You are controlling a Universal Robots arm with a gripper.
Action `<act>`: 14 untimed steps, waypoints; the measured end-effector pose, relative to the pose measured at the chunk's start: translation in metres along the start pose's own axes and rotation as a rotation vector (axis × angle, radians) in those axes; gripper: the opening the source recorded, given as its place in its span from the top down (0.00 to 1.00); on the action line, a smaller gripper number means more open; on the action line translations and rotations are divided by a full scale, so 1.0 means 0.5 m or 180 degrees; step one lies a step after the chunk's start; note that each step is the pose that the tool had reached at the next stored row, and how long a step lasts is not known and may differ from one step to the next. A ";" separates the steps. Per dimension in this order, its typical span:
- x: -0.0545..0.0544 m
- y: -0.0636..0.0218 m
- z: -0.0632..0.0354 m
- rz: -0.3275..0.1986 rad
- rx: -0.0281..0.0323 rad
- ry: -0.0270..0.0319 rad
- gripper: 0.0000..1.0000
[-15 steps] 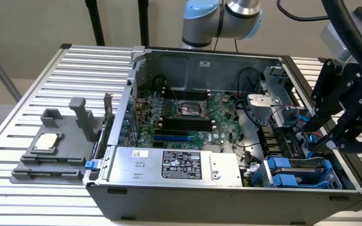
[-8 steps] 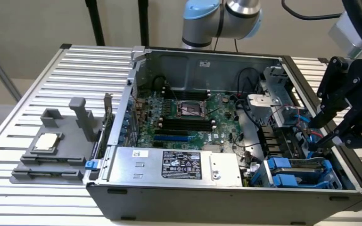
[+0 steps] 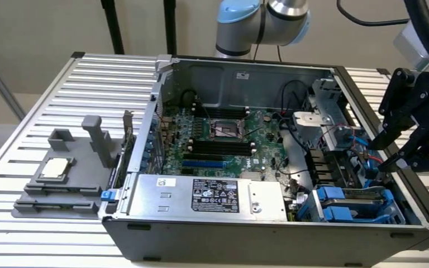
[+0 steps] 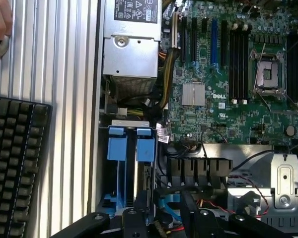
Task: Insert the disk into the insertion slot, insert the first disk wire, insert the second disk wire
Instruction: 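Insert the first disk wire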
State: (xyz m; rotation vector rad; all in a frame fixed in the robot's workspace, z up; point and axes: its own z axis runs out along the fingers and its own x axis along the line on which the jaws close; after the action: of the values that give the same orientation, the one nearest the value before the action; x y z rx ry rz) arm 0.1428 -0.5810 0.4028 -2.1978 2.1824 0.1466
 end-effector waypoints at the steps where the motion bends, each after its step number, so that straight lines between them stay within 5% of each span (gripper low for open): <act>1: -0.002 -0.003 0.004 0.0000 0.0000 0.0000 0.60; 8: -0.028 -0.032 0.031 0.0000 0.0000 0.0002 0.60; 14: -0.033 -0.052 0.052 -0.0001 0.0000 0.0024 0.60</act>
State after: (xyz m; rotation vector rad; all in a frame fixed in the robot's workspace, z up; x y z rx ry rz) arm 0.1679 -0.5618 0.3775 -2.2025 2.1858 0.1387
